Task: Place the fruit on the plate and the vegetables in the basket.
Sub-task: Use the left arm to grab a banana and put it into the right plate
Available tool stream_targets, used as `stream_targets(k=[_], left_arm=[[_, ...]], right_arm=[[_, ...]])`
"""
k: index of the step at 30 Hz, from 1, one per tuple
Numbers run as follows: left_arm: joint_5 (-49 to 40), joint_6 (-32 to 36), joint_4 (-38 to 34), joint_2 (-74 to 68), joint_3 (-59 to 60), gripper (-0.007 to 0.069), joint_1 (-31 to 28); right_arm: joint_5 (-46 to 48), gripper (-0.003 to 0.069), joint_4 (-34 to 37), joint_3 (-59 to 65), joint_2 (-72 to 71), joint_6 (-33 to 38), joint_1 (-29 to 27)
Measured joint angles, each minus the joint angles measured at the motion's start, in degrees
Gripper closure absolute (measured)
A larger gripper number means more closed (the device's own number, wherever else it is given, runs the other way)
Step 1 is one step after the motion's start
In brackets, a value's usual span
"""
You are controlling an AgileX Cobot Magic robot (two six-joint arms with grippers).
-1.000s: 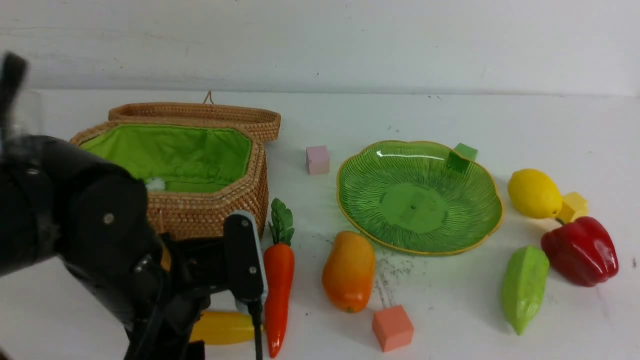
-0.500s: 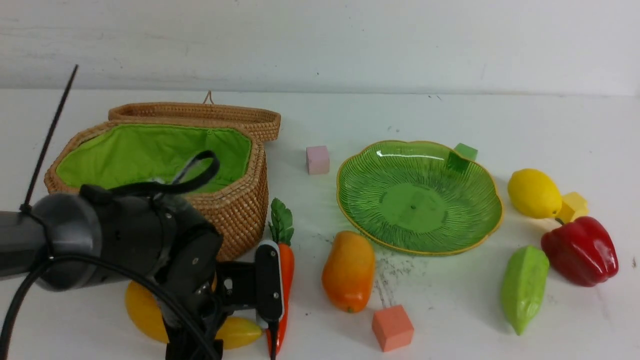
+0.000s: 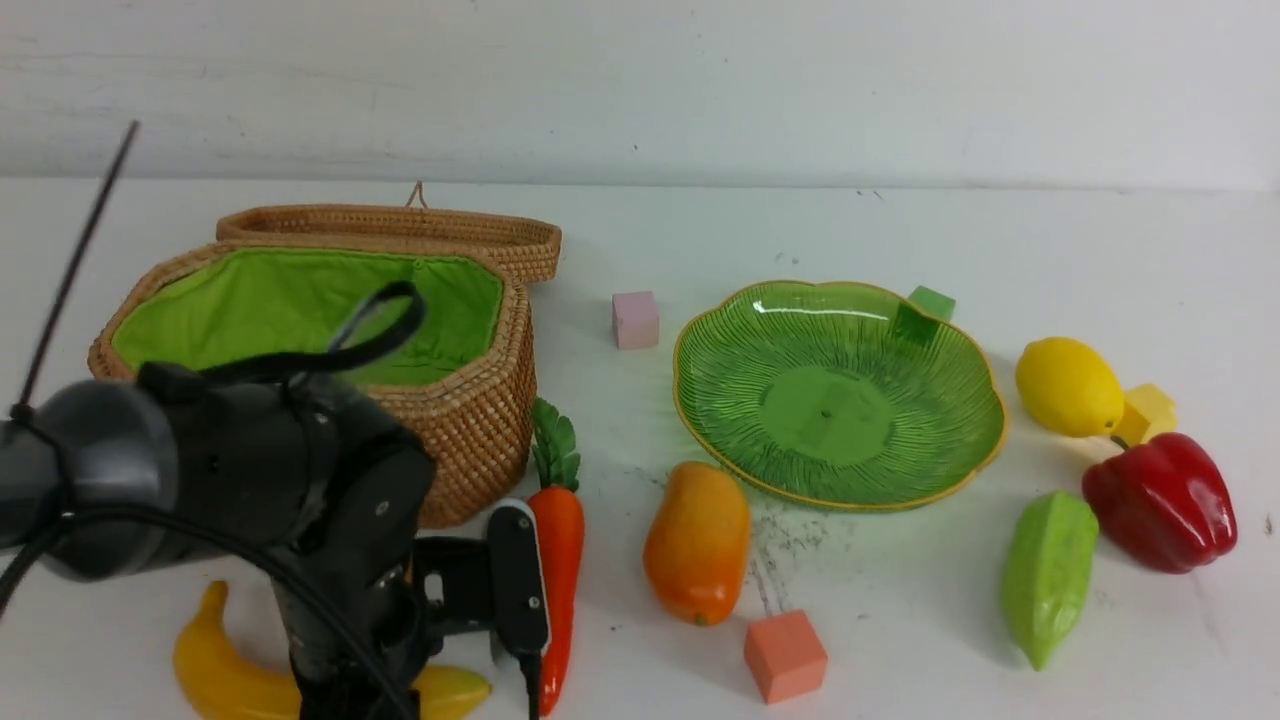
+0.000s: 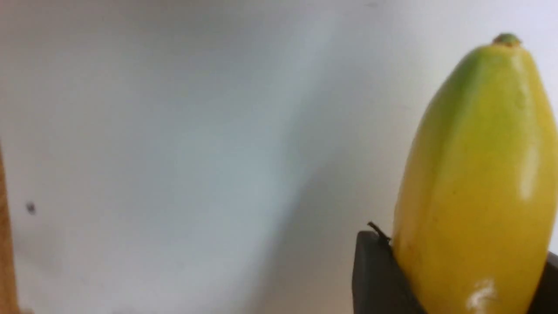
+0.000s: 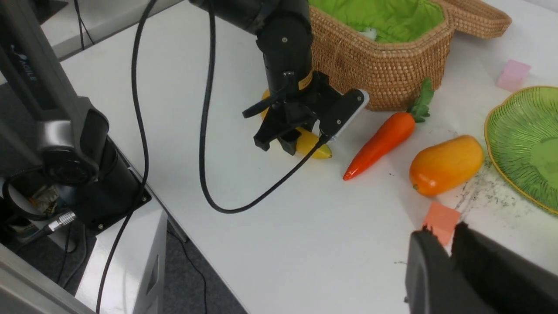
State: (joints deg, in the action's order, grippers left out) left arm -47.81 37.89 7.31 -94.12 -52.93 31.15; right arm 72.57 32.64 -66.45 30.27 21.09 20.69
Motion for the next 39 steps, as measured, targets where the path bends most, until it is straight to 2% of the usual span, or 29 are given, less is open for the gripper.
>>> stream_targets(k=[4,7,10,14,18,22,29,33,37,39], left_arm=[[-3.16,-3.01,-5.05,6.32,-0.72,0.0318,0.00],[-3.47,-6.04,-11.78,13.34,-4.13,0.0318,0.00],[-1.58,-8.39,-21.61,16.18,-10.18,0.0318,0.00],[-0.21,-8.03,-33.06,12.74,-21.49,0.0318,0.74],[0.01,-6.75,-32.47,4.48,-31.92,0.0318,3.70],[-0.02,-6.42,-25.53,-10.78,-45.90,0.0318,7.90],[-0.33,-6.42,-20.70,-32.48,-69.55,0.0318,8.58],[0.49,-6.24,-19.93,-39.80,-76.60,0.0318,8.58],[3.50,-6.19,-19.53,-43.51,-78.01,0.0318,8.58],[3.80,-6.19,-18.97,-44.30,-78.01,0.0291,8.58]], right_arm=[[0.00,0.0568,0.00,0.00,0.00,0.00,0.00],[-0.10,0.0565,-1.85,0.00,0.00,-0.36,0.00],[-2.92,0.0562,-6.02,0.00,0.00,-3.88,0.00],[-6.94,0.0562,-11.13,0.00,0.00,-9.81,0.00],[-7.82,0.0562,-15.12,0.00,0.00,-14.00,0.00],[-6.92,0.0562,-18.58,0.00,0.00,-18.16,0.00],[-3.31,0.0562,-18.50,0.05,0.00,-19.73,0.00],[-2.74,0.0562,-17.66,0.05,0.00,-19.73,0.00],[-2.66,0.0561,-17.16,0.05,0.00,-19.73,0.00],[-2.61,0.0559,-17.16,0.05,0.00,-19.73,0.00]])
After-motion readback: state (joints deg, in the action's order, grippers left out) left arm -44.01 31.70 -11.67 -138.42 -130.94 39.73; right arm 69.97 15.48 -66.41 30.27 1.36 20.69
